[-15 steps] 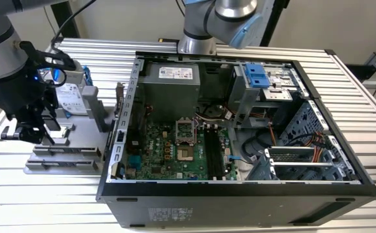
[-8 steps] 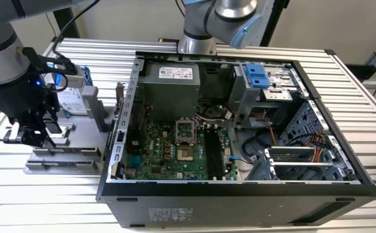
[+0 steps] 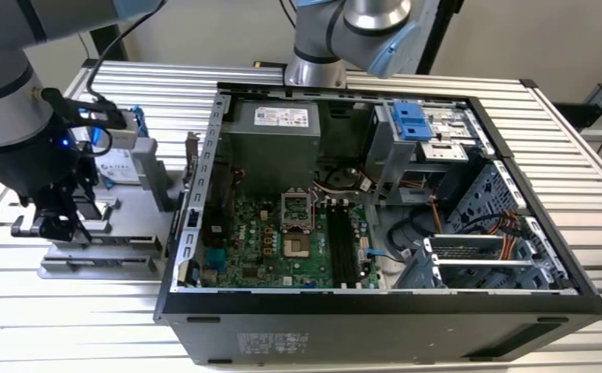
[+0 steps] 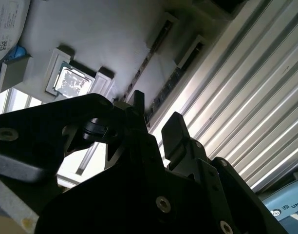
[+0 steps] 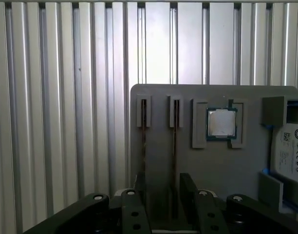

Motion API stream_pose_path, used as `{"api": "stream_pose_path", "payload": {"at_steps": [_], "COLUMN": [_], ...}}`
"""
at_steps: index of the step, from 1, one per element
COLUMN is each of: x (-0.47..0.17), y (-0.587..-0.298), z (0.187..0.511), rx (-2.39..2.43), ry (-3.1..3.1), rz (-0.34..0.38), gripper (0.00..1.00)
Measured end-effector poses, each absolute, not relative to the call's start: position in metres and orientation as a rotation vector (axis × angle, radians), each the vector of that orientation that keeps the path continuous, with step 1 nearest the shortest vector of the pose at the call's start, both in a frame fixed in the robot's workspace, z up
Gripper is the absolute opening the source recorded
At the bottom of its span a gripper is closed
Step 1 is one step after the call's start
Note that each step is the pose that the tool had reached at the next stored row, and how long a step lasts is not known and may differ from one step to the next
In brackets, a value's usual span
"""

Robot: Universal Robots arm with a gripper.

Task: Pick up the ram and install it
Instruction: 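Pick up the ram and move it above insertion slot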

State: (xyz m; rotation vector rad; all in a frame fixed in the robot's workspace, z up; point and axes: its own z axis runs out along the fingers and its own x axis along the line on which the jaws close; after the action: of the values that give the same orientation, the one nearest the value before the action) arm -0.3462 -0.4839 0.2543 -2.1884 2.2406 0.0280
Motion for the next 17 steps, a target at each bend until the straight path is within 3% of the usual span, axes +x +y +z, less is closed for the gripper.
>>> {"api": "stream_pose_path", "payload": {"at_steps": [17], "x": [-0.346], "y": [-0.492], "z": [0.234], "rx": [-2.188], "ry": [2.241], "rz": [0.028], "gripper": [1.00]}}
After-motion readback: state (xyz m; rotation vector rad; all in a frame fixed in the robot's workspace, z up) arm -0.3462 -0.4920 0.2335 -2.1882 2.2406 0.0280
